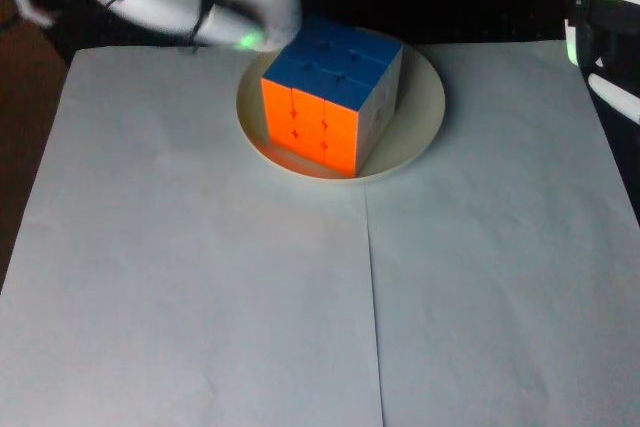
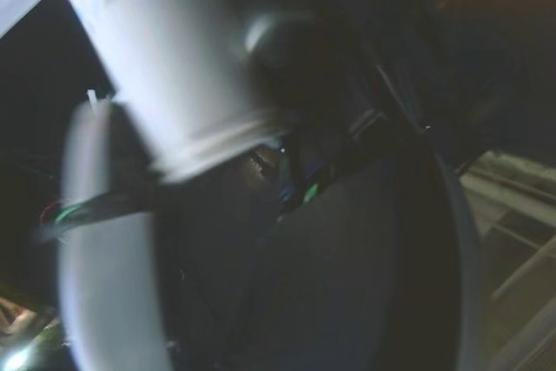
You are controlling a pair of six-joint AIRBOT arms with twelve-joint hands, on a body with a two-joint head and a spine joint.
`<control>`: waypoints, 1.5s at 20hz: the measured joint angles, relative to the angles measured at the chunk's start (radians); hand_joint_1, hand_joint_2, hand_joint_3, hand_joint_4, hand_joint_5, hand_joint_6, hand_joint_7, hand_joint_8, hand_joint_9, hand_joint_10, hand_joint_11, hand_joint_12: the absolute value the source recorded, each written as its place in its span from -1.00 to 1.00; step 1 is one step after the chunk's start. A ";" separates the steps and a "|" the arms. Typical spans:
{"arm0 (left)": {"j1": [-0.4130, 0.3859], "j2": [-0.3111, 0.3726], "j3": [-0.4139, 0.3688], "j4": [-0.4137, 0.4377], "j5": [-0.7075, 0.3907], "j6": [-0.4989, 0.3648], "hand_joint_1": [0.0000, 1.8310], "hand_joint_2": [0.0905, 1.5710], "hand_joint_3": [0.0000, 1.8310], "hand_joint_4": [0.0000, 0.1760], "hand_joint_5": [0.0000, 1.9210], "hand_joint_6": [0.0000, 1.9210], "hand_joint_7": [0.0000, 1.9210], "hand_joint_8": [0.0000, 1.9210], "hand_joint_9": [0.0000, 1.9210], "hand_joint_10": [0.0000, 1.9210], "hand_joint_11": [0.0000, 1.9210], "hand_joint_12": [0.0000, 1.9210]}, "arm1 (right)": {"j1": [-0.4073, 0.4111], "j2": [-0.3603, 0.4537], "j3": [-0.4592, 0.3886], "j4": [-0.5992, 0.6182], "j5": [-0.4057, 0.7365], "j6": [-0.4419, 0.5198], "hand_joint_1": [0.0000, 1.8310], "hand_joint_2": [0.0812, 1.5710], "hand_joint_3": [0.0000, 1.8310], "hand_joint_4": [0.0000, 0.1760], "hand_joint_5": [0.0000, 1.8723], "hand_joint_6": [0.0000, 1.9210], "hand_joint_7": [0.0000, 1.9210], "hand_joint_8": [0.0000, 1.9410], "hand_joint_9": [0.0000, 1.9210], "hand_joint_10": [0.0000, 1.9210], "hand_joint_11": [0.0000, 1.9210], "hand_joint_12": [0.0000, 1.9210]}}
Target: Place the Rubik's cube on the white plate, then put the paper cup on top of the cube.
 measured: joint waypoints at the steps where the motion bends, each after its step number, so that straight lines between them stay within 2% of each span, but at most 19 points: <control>1: 0.000 -0.009 0.006 0.001 0.002 -0.002 0.40 0.50 -0.77 -0.89 -0.75 0.73 -0.37 0.72 -0.49 1.00 -0.40 1.00 | 0.000 -0.001 0.000 0.000 -0.002 0.000 0.10 0.81 -1.00 -1.00 -0.60 0.88 -0.42 0.81 -0.57 0.89 -0.50 1.00; 2: 0.000 -0.023 0.016 0.010 0.018 -0.003 0.40 0.30 -0.83 -0.49 -0.74 0.71 -0.71 0.99 -0.51 1.00 -0.44 1.00 | -0.003 -0.001 0.000 0.001 -0.003 0.000 0.10 0.81 -1.00 -1.00 -0.61 0.87 -0.42 0.82 -0.57 0.90 -0.50 1.00; 3: 0.000 -0.031 0.026 0.008 0.019 -0.003 0.34 0.16 -0.61 0.10 -0.73 0.72 -0.73 0.97 -0.47 1.00 -0.33 1.00 | -0.003 -0.002 0.000 0.000 -0.003 0.000 0.09 0.82 -1.00 -1.00 -0.61 0.87 -0.43 0.85 -0.59 0.93 -0.50 1.00; 5: -0.001 -0.048 0.043 -0.008 0.022 -0.007 0.37 0.07 -0.49 -0.04 -0.74 0.72 -0.74 0.93 -0.51 1.00 -0.39 1.00 | -0.003 -0.003 0.000 0.000 -0.003 0.000 0.09 0.81 -1.00 -1.00 -0.60 0.90 -0.43 0.81 -0.61 0.86 -0.59 1.00; 6: -0.002 -0.059 0.053 -0.013 0.023 -0.008 0.41 0.10 -0.57 -0.64 -0.75 0.75 -0.79 0.93 -0.57 1.00 -0.43 1.00 | -0.003 -0.003 0.000 0.001 -0.003 0.000 0.10 0.81 -1.00 -1.00 -0.61 0.88 -0.42 0.82 -0.60 0.87 -0.56 1.00; 7: -0.002 -0.068 0.057 -0.019 0.024 -0.008 0.42 0.11 -0.58 -0.78 -0.75 0.75 -0.79 0.93 -0.58 1.00 -0.43 1.00 | -0.003 -0.003 0.000 0.001 -0.003 0.000 0.10 0.81 -1.00 -1.00 -0.61 0.88 -0.42 0.82 -0.59 0.88 -0.55 1.00; 9: -0.002 -0.098 0.073 -0.035 0.018 -0.010 0.33 0.10 -0.56 -0.46 -0.79 0.73 -0.81 0.80 -0.62 0.95 -0.42 1.00 | -0.003 -0.005 0.000 0.003 -0.002 0.000 0.09 0.82 -1.00 -1.00 -0.62 0.89 -0.43 0.84 -0.61 0.88 -0.60 1.00; 10: -0.002 -0.110 0.080 -0.044 0.014 -0.011 0.32 0.12 -0.58 -0.44 -0.79 0.75 -0.81 0.82 -0.59 0.97 -0.37 1.00 | -0.003 -0.006 0.000 0.003 -0.002 0.000 0.09 0.82 -1.00 -1.00 -0.62 0.91 -0.43 0.82 -0.61 0.87 -0.62 1.00; 12: -0.002 -0.127 0.094 -0.053 0.007 -0.018 0.34 0.14 -0.62 -0.61 -0.81 0.77 -0.81 0.88 -0.58 1.00 -0.34 1.00 | -0.004 -0.006 0.000 0.005 -0.003 0.000 0.10 0.81 -1.00 -1.00 -0.62 0.88 -0.42 0.82 -0.58 0.87 -0.56 1.00; 13: -0.002 -0.135 0.098 -0.056 0.007 -0.018 0.33 0.13 -0.61 -0.68 -0.81 0.75 -0.80 0.86 -0.63 1.00 -0.45 1.00 | -0.004 -0.006 0.002 0.006 -0.003 0.000 0.10 0.82 -1.00 -1.00 -0.63 0.88 -0.41 0.84 -0.56 0.91 -0.48 1.00; 16: -0.002 -0.158 0.116 -0.057 0.007 -0.032 0.32 0.07 -0.51 -1.00 -0.83 0.75 -0.80 0.80 -0.66 0.94 -0.47 1.00 | -0.004 -0.006 0.002 0.005 -0.002 0.000 0.09 0.82 -1.00 -1.00 -0.60 0.91 -0.44 0.80 -0.62 0.87 -0.63 1.00; 17: 0.000 -0.165 0.121 -0.058 0.006 -0.040 0.34 0.06 -0.51 -0.79 -0.81 0.76 -0.80 0.82 -0.64 0.99 -0.43 1.00 | -0.004 -0.007 0.002 0.005 -0.003 0.000 0.10 0.81 -1.00 -1.00 -0.58 0.89 -0.43 0.79 -0.62 0.86 -0.62 1.00; 19: 0.008 -0.172 0.121 -0.061 0.008 -0.045 0.32 -0.01 -0.37 -0.65 -0.80 0.76 -0.81 0.83 -0.65 1.00 -0.46 1.00 | -0.004 -0.007 0.002 0.008 -0.003 0.000 0.11 0.79 -1.00 -1.00 -0.57 0.86 -0.41 0.79 -0.60 0.87 -0.58 1.00; 22: 0.017 -0.184 0.134 -0.031 0.031 -0.063 0.36 -0.14 -0.15 -1.00 -0.78 0.79 -0.72 0.88 -0.53 1.00 -0.31 1.00 | -0.005 -0.011 0.002 0.011 -0.003 0.000 0.10 0.81 -1.00 -1.00 -0.61 0.87 -0.41 0.81 -0.59 0.88 -0.55 1.00; 23: 0.017 -0.184 0.138 -0.026 0.037 -0.073 0.32 -0.06 -0.25 -0.61 -0.77 0.75 -0.70 0.85 -0.54 1.00 -0.33 1.00 | -0.006 -0.011 0.002 0.010 -0.003 0.000 0.10 0.80 -1.00 -1.00 -0.58 0.88 -0.42 0.79 -0.62 0.85 -0.59 1.00; 25: 0.017 -0.183 0.142 0.001 0.049 -0.082 0.31 0.08 -0.45 -0.79 -0.76 0.67 -0.69 0.79 -0.56 1.00 -0.38 1.00 | -0.011 -0.011 0.003 0.014 -0.002 0.000 0.10 0.80 -1.00 -0.99 -0.57 0.88 -0.43 0.79 -0.65 0.84 -0.61 1.00; 26: 0.017 -0.184 0.146 0.024 0.060 -0.100 0.31 0.09 -0.46 -0.81 -0.76 0.66 -0.69 0.78 -0.56 1.00 -0.38 1.00 | -0.011 -0.011 0.004 0.013 -0.003 0.000 0.10 0.80 -1.00 -1.00 -0.57 0.87 -0.43 0.79 -0.65 0.85 -0.61 1.00; 27: 0.017 -0.184 0.150 0.026 0.066 -0.113 0.30 0.06 -0.43 -1.00 -0.75 0.66 -0.67 0.74 -0.53 0.95 -0.36 1.00 | -0.011 -0.011 0.004 0.016 -0.003 0.000 0.11 0.80 -1.00 -1.00 -0.59 0.88 -0.42 0.80 -0.60 0.87 -0.58 1.00; 30: 0.017 -0.195 0.173 0.029 0.068 -0.142 0.31 -0.04 -0.34 -1.00 -0.73 0.60 -0.62 0.64 -0.53 0.85 -0.43 1.00 | -0.012 -0.013 0.005 0.019 -0.003 0.000 0.10 0.81 -1.00 -1.00 -0.62 0.87 -0.41 0.83 -0.58 0.90 -0.50 1.00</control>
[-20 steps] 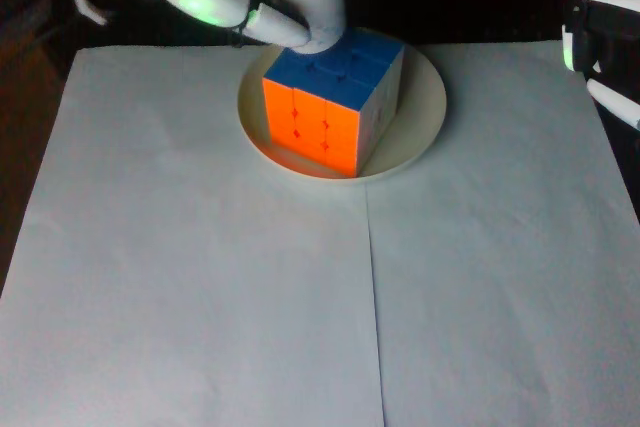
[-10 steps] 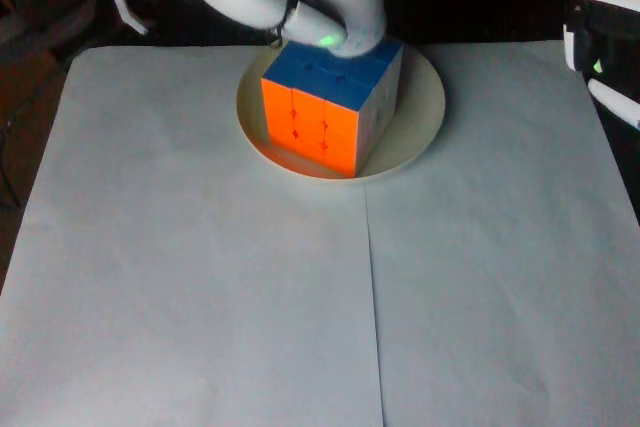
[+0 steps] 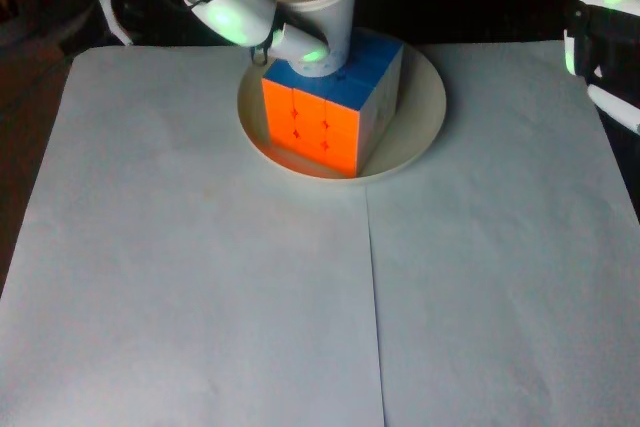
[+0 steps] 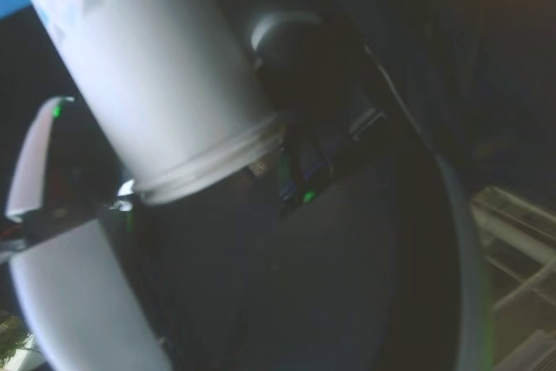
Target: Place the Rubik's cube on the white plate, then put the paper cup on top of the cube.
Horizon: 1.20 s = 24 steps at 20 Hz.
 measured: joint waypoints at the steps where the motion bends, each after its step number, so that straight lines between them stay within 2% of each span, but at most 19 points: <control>1: 0.000 -0.002 0.000 -0.002 0.002 0.000 0.28 0.07 -0.51 -0.95 -0.76 0.46 -0.67 0.47 -0.64 0.64 -0.62 0.97 | -0.003 -0.001 0.000 -0.001 0.002 0.000 0.10 0.82 -1.00 -1.00 -0.62 0.90 -0.42 0.82 -0.60 0.86 -0.58 1.00; 2: 0.000 -0.005 0.003 0.000 -0.002 -0.005 0.27 0.17 -0.72 -0.82 -0.74 0.30 -0.67 0.33 -0.66 0.48 -0.71 0.93 | -0.003 -0.003 0.000 -0.003 0.000 0.000 0.09 0.81 -1.00 -1.00 -0.60 0.90 -0.43 0.80 -0.62 0.85 -0.61 1.00; 3: 0.000 -0.011 0.010 0.000 -0.002 -0.008 0.24 0.24 -0.81 -0.78 -0.76 0.14 -0.70 0.18 -0.69 0.36 -0.75 0.86 | -0.003 -0.005 0.000 0.001 0.000 0.000 0.09 0.81 -1.00 -1.00 -0.60 0.90 -0.43 0.80 -0.62 0.85 -0.63 1.00; 4: 0.000 -0.013 0.010 -0.001 -0.001 -0.011 0.15 0.28 -0.86 -0.53 -0.80 -0.08 -0.70 -0.08 -0.72 0.19 -0.80 0.79 | -0.003 -0.005 0.000 0.000 0.000 0.000 0.10 0.81 -1.00 -1.00 -0.59 0.89 -0.43 0.79 -0.63 0.85 -0.64 1.00; 5: 0.000 -0.013 0.010 0.002 -0.002 -0.013 0.14 0.31 -0.92 -0.49 -0.79 -0.15 -0.67 -0.17 -0.72 0.16 -0.81 0.78 | -0.003 -0.005 0.000 0.000 0.000 0.000 0.10 0.81 -1.00 -1.00 -0.59 0.89 -0.43 0.79 -0.63 0.85 -0.65 1.00; 6: 0.000 -0.013 0.013 0.006 -0.002 -0.021 0.06 0.33 -0.95 -0.23 -0.84 -0.43 -0.69 -0.46 -0.75 -0.05 -0.93 0.75 | -0.003 -0.005 0.000 0.004 0.000 0.000 0.09 0.81 -1.00 -1.00 -0.60 0.88 -0.43 0.81 -0.64 0.85 -0.61 1.00; 7: 0.000 -0.014 0.016 0.006 -0.001 -0.029 0.05 0.34 -0.97 -0.19 -0.81 -0.55 -0.66 -0.58 -0.76 -0.09 -0.95 0.73 | -0.003 -0.005 0.000 0.004 0.000 0.000 0.09 0.81 -1.00 -1.00 -0.60 0.88 -0.43 0.81 -0.64 0.85 -0.60 1.00; 9: 0.000 -0.014 0.029 0.010 0.000 -0.042 -0.06 0.36 -1.00 -0.01 -0.79 -0.90 -0.64 -0.94 -0.73 -0.46 -1.00 0.58 | -0.004 -0.005 0.000 0.003 0.000 0.000 0.10 0.81 -1.00 -1.00 -0.59 0.89 -0.43 0.79 -0.63 0.85 -0.60 1.00; 11: 0.000 -0.014 0.031 0.008 0.002 -0.043 -0.12 0.36 -1.00 0.10 -0.86 -0.99 -0.80 -1.00 -0.87 -0.69 -1.00 0.38 | -0.005 -0.005 0.000 0.006 0.000 0.000 0.10 0.80 -1.00 -1.00 -0.59 0.88 -0.42 0.79 -0.62 0.85 -0.61 1.00; 13: 0.000 -0.014 0.031 0.008 0.002 -0.044 -0.16 0.34 -1.00 0.14 -0.91 -1.00 -0.87 -1.00 -0.88 -0.87 -1.00 0.19 | -0.005 -0.005 0.000 0.006 0.000 0.000 0.10 0.80 -1.00 -0.99 -0.57 0.87 -0.43 0.78 -0.64 0.84 -0.62 1.00; 14: 0.000 -0.014 0.031 0.008 0.000 -0.047 -0.19 0.30 -1.00 0.30 -0.95 -1.00 -0.93 -1.00 -0.93 -0.91 -1.00 0.11 | -0.005 -0.005 0.000 0.007 0.000 0.000 0.10 0.80 -1.00 -1.00 -0.59 0.87 -0.42 0.79 -0.63 0.85 -0.60 1.00; 15: 0.000 -0.014 0.031 0.008 0.000 -0.048 -0.21 0.24 -1.00 0.80 -1.00 -1.00 -1.00 -1.00 -1.00 -0.99 -1.00 -0.17 | -0.006 -0.005 0.000 0.008 0.000 0.000 0.09 0.81 -1.00 -1.00 -0.62 0.88 -0.42 0.82 -0.63 0.88 -0.61 1.00; 16: 0.000 -0.014 0.031 0.007 -0.002 -0.050 -0.22 0.23 -1.00 0.96 -1.00 -1.00 -1.00 -1.00 -1.00 -1.00 -1.00 -0.34 | -0.006 -0.005 0.000 0.009 0.000 0.000 0.09 0.82 -1.00 -1.00 -0.63 0.89 -0.43 0.83 -0.64 0.88 -0.63 1.00; 17: 0.000 -0.012 0.031 0.004 -0.006 -0.050 -0.25 0.26 -1.00 1.00 -1.00 -1.00 -1.00 -1.00 -1.00 -1.00 -1.00 -0.83 | -0.006 -0.005 0.000 0.009 0.000 0.000 0.09 0.82 -1.00 -1.00 -0.62 0.90 -0.43 0.82 -0.64 0.88 -0.63 1.00; 18: 0.000 -0.004 0.021 -0.004 -0.009 -0.050 -0.25 0.26 -1.00 1.00 -1.00 -1.00 -1.00 -1.00 -1.00 -1.00 -1.00 -0.99 | -0.006 -0.005 0.000 0.008 0.000 0.000 0.09 0.82 -1.00 -1.00 -0.61 0.89 -0.43 0.82 -0.64 0.88 -0.63 1.00; 21: 0.000 0.054 -0.041 -0.069 -0.045 0.050 -0.22 0.31 -0.98 0.93 -1.00 -1.00 -1.00 -1.00 -1.00 -1.00 -1.00 -1.00 | -0.006 -0.005 0.000 0.014 0.000 0.000 0.10 0.81 -1.00 -1.00 -0.61 0.88 -0.42 0.83 -0.61 0.90 -0.57 1.00; 22: 0.000 0.068 -0.051 -0.079 -0.058 0.061 -0.21 0.31 -0.98 0.98 -1.00 -1.00 -1.00 -1.00 -1.00 -1.00 -1.00 -1.00 | -0.006 -0.005 0.000 0.014 0.000 0.000 0.09 0.82 -1.00 -1.00 -0.61 0.88 -0.43 0.83 -0.60 0.91 -0.55 1.00; 23: 0.000 0.091 -0.069 -0.096 -0.078 0.076 -0.26 0.39 -0.97 0.93 -1.00 -1.00 -1.00 -1.00 -1.00 -1.00 -1.00 -1.00 | -0.006 -0.005 0.000 0.014 0.000 0.000 0.10 0.82 -1.00 -1.00 -0.62 0.89 -0.42 0.82 -0.61 0.90 -0.55 1.00; 24: 0.000 0.119 -0.093 -0.121 -0.096 0.104 -0.30 0.29 -1.00 1.00 -1.00 -1.00 -1.00 -1.00 -1.00 -1.00 -0.95 -0.97 | -0.006 -0.005 0.000 0.011 0.000 0.000 0.09 0.82 -1.00 -1.00 -0.63 0.92 -0.43 0.81 -0.61 0.88 -0.56 1.00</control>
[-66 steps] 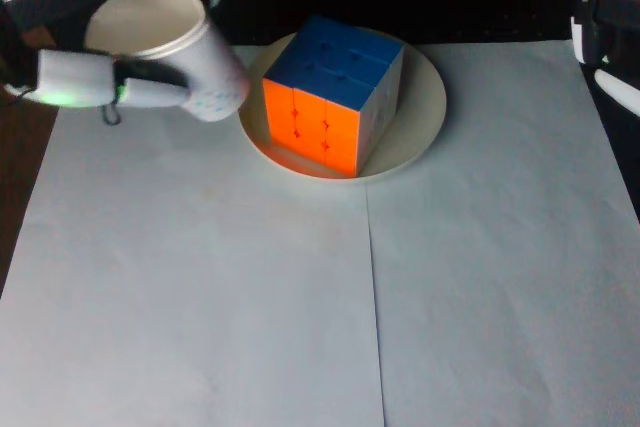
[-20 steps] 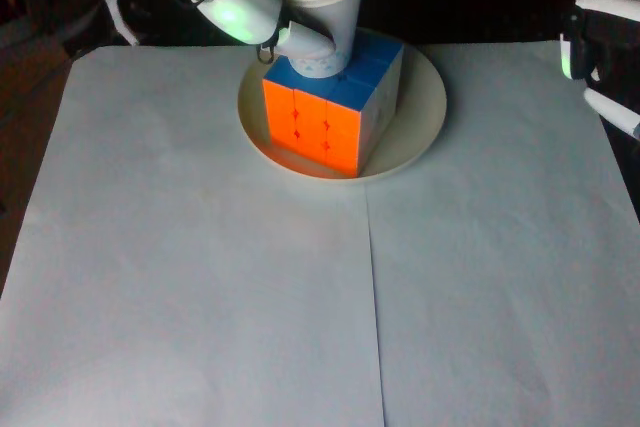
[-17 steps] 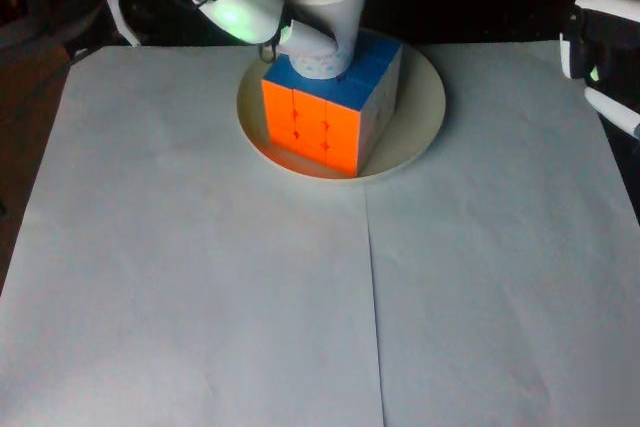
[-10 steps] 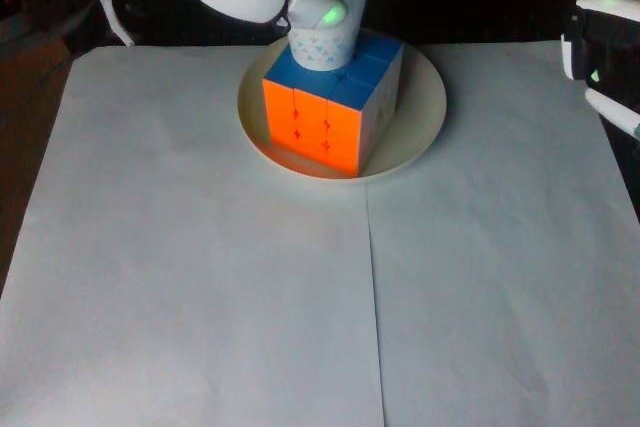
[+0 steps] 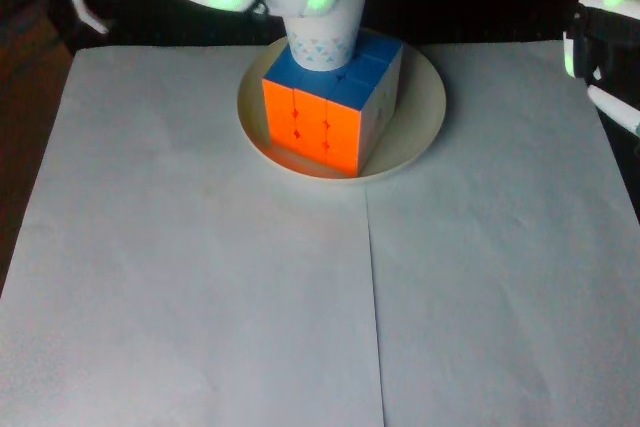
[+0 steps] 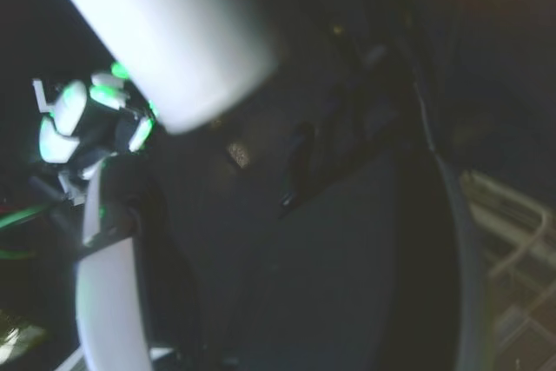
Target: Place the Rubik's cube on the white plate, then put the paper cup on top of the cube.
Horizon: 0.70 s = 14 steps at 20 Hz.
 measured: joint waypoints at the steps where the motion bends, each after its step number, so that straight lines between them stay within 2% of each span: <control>1: 0.002 0.028 -0.028 -0.031 -0.021 0.042 -0.29 0.25 -1.00 1.00 -1.00 -1.00 -1.00 -1.00 -1.00 -1.00 -0.96 -0.98 | 0.000 0.000 0.000 0.000 0.000 0.000 0.09 0.82 -1.00 -1.00 -0.63 0.92 -0.43 0.81 -0.59 0.89 -0.55 1.00; 2: 0.002 0.056 -0.053 -0.052 -0.048 0.076 -0.48 0.40 -0.97 -0.35 -1.00 -1.00 -1.00 -1.00 -1.00 -1.00 -0.98 -0.99 | 0.000 0.004 -0.001 0.001 0.000 0.000 0.09 0.82 -1.00 -1.00 -0.63 0.89 -0.42 0.82 -0.60 0.89 -0.57 1.00; 3: 0.010 0.084 -0.076 -0.080 -0.080 0.103 -0.60 0.54 -1.00 -1.00 -0.99 -0.99 -0.96 -0.95 -0.93 -0.99 -1.00 -0.42 | 0.000 0.011 -0.006 0.003 0.003 0.000 0.10 0.82 -1.00 -1.00 -0.62 0.88 -0.42 0.82 -0.60 0.90 -0.55 1.00; 4: 0.019 0.100 -0.088 -0.102 -0.102 0.112 -0.66 0.56 -1.00 -1.00 -0.93 -0.97 -0.91 -0.95 -0.87 -0.97 -1.00 -0.01 | 0.000 0.014 -0.008 0.003 0.010 0.000 0.10 0.82 -1.00 -1.00 -0.63 0.89 -0.42 0.83 -0.59 0.90 -0.53 1.00; 5: 0.039 0.124 -0.106 -0.123 -0.131 0.134 -0.62 0.62 -1.00 -1.00 -0.84 -0.93 -0.81 -0.94 -0.73 -0.90 -1.00 0.45 | 0.000 0.021 -0.014 0.000 0.023 0.000 0.09 0.83 -1.00 -1.00 -0.65 0.90 -0.42 0.85 -0.59 0.92 -0.53 1.00; 6: 0.059 0.146 -0.124 -0.148 -0.148 0.158 -0.58 0.65 -1.00 -0.78 -0.80 -0.86 -0.74 -0.98 -0.78 -0.59 -1.00 0.62 | 0.000 0.026 -0.017 0.000 0.033 0.000 0.09 0.83 -1.00 -1.00 -0.65 0.90 -0.42 0.84 -0.59 0.94 -0.52 1.00; 7: 0.084 0.170 -0.146 -0.186 -0.171 0.192 -0.45 0.66 -0.99 -1.00 -0.74 -0.84 -0.70 -0.97 -0.80 -0.45 -1.00 0.60 | 0.000 0.032 -0.020 0.000 0.039 0.000 0.07 0.84 -1.00 -1.00 -0.64 0.92 -0.44 0.84 -0.63 0.91 -0.59 1.00; 8: 0.103 0.188 -0.160 -0.208 -0.190 0.213 -0.37 0.74 -0.99 -1.00 -0.72 -0.81 -0.64 -0.96 -0.81 -0.42 -1.00 0.47 | 0.000 0.035 -0.020 -0.001 0.048 0.000 0.07 0.84 -1.00 -1.00 -0.65 0.93 -0.45 0.85 -0.65 0.89 -0.62 1.00; 9: 0.120 0.205 -0.169 -0.233 -0.211 0.227 -0.34 0.77 -1.00 -0.48 -0.70 -0.76 -0.62 -0.96 -0.81 -0.56 -1.00 0.18 | 0.000 0.038 -0.023 0.003 0.053 0.000 0.06 0.85 -1.00 -1.00 -0.66 0.94 -0.46 0.85 -0.67 0.86 -0.66 1.00; 10: 0.132 0.216 -0.174 -0.246 -0.227 0.227 -0.31 0.74 -1.00 -0.38 -0.71 -0.75 -0.61 -0.97 -0.78 -0.57 -1.00 0.20 | 0.000 0.043 -0.025 0.001 0.054 0.000 -0.07 0.85 -1.00 -1.00 -0.59 0.91 -0.66 0.68 -0.69 0.82 -0.70 1.00; 11: 0.139 0.228 -0.182 -0.252 -0.240 0.230 -0.20 0.69 -1.00 -0.43 -0.73 -0.56 -0.62 -0.63 -0.75 -0.15 -0.97 0.50 | 0.000 0.047 -0.030 0.000 0.058 0.000 -0.12 0.88 -0.99 -1.00 -0.60 0.94 -0.76 0.61 -0.74 0.75 -0.78 1.00; 12: 0.150 0.238 -0.192 -0.266 -0.260 0.232 -0.21 0.69 -1.00 -0.27 -0.86 -0.29 -0.82 -0.14 -0.81 0.05 -0.95 0.61 | 0.000 0.051 -0.033 -0.002 0.065 0.000 -0.15 0.90 -1.00 -1.00 -0.62 0.97 -0.82 0.60 -0.81 0.68 -0.89 1.00; 13: 0.162 0.252 -0.211 -0.292 -0.280 0.259 -0.24 0.71 -1.00 -0.19 -0.93 -0.13 -0.87 -0.04 -0.80 0.03 -0.93 0.58 | 0.000 0.058 -0.039 -0.003 0.075 0.000 -0.09 0.79 -1.00 -1.00 -0.91 0.71 -0.85 0.51 -0.82 0.62 -0.91 1.00; 14: 0.181 0.262 -0.223 -0.307 -0.311 0.269 -0.26 0.73 -1.00 -0.15 -0.96 -0.06 -0.88 -0.03 -0.80 0.02 -0.92 0.51 | 0.000 0.062 -0.041 -0.004 0.086 0.000 -0.06 0.76 -1.00 -1.00 -0.97 0.60 -0.83 0.51 -0.81 0.66 -0.86 1.00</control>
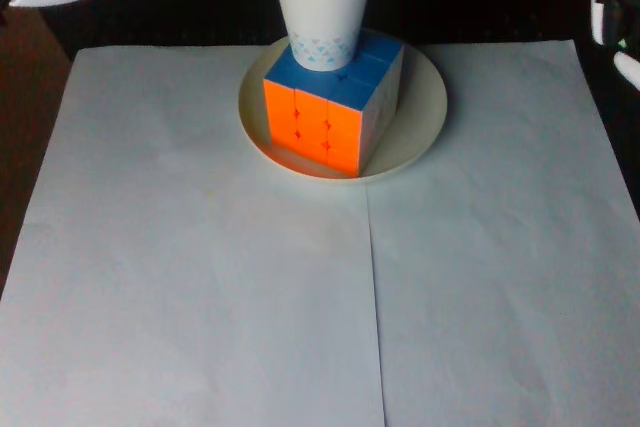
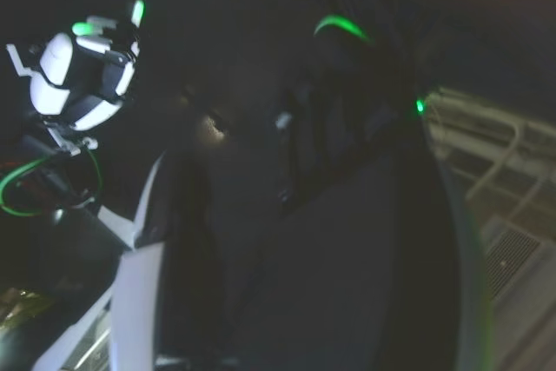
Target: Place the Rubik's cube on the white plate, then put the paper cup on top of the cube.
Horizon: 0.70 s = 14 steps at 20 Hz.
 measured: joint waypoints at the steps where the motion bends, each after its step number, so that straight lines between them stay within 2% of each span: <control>1: 0.019 0.011 -0.011 -0.006 -0.029 0.015 -0.30 0.75 -1.00 -0.08 -0.97 0.02 -0.86 -0.08 -0.78 -0.09 -0.92 0.39 | 0.000 0.005 -0.002 0.000 0.020 0.000 -0.06 0.76 -1.00 -1.00 -0.98 0.56 -0.84 0.50 -0.83 0.67 -0.87 1.00; 2: 0.030 0.013 -0.011 -0.010 -0.039 0.018 -0.30 0.75 -1.00 -0.08 -0.97 0.02 -0.86 -0.08 -0.78 -0.10 -0.92 0.39 | 0.000 0.009 -0.002 0.001 0.027 0.000 -0.06 0.76 -1.00 -1.00 -0.98 0.56 -0.84 0.49 -0.83 0.67 -0.87 1.00; 3: 0.045 0.019 -0.020 -0.040 -0.054 0.029 -0.33 0.78 -1.00 -0.41 -1.00 -0.12 -0.87 -0.32 -0.80 -0.31 -0.99 0.20 | 0.000 0.011 -0.002 0.002 0.038 0.000 -0.05 0.78 -1.00 -1.00 -1.00 0.46 -0.90 0.33 -0.86 0.65 -0.90 1.00; 4: 0.058 0.030 -0.026 -0.058 -0.073 0.042 -0.32 0.79 -1.00 -0.42 -1.00 -0.17 -0.84 -0.45 -0.79 -0.37 -1.00 0.21 | 0.000 0.012 -0.003 0.002 0.045 0.000 -0.02 0.76 -1.00 -1.00 -1.00 0.46 -0.90 0.41 -0.84 0.71 -0.85 1.00; 5: 0.078 0.040 -0.034 -0.082 -0.090 0.060 -0.32 0.81 -1.00 -0.34 -1.00 -0.22 -0.87 -0.56 -0.84 -0.32 -1.00 0.18 | 0.000 0.012 -0.005 0.003 0.045 0.000 0.03 0.77 -1.00 -1.00 -1.00 0.33 -0.97 0.26 -0.95 0.51 -0.99 0.98; 7: 0.121 0.061 -0.054 -0.121 -0.133 0.092 -0.31 0.84 -1.00 -0.31 -1.00 -0.28 -0.85 -0.64 -0.86 -0.31 -1.00 0.15 | 0.000 0.014 -0.005 0.001 0.051 0.000 -0.05 0.77 -1.00 -1.00 -1.00 0.26 -0.98 0.20 -0.96 0.48 -1.00 0.97; 8: 0.140 0.069 -0.066 -0.146 -0.147 0.095 -0.29 0.87 -0.99 -0.50 -0.99 -0.44 -0.83 -0.64 -0.83 -0.25 -1.00 0.34 | 0.000 0.016 -0.006 0.001 0.055 0.000 -0.11 0.76 -1.00 -1.00 -1.00 0.24 -0.93 0.23 -0.87 0.55 -0.94 0.99; 9: 0.173 0.080 -0.077 -0.167 -0.180 0.104 -0.31 0.88 -1.00 -0.39 -0.90 -0.79 -0.80 -0.70 -0.86 -0.15 -1.00 0.44 | 0.000 0.019 -0.010 -0.002 0.066 0.000 -0.11 0.77 -1.00 -1.00 -1.00 0.11 -0.99 0.21 -0.93 0.56 -0.96 1.00; 10: 0.198 0.090 -0.086 -0.182 -0.203 0.110 -0.32 0.88 -1.00 -0.25 -0.85 -0.92 -0.78 -0.75 -0.85 -0.30 -1.00 0.33 | 0.000 0.022 -0.013 -0.002 0.075 0.000 -0.11 0.76 -1.00 -1.00 -1.00 0.05 -1.00 0.20 -0.97 0.53 -1.00 1.00; 11: 0.229 0.103 -0.093 -0.202 -0.233 0.122 -0.40 0.92 -1.00 -0.60 -0.88 -1.00 -0.80 -0.86 -0.87 -0.47 -1.00 0.23 | 0.000 0.024 -0.013 0.004 0.090 0.000 -0.15 0.76 -1.00 -1.00 -1.00 -0.16 -1.00 0.03 -1.00 0.37 -1.00 0.95; 14: 0.296 0.128 -0.113 -0.257 -0.307 0.144 -0.41 0.92 -1.00 -0.64 -0.88 -1.00 -0.81 -0.87 -0.87 -0.47 -1.00 0.23 | 0.000 0.029 -0.016 0.004 0.111 -0.002 -0.15 0.76 -1.00 -1.00 -1.00 -0.18 -1.00 0.02 -1.00 0.36 -1.00 0.95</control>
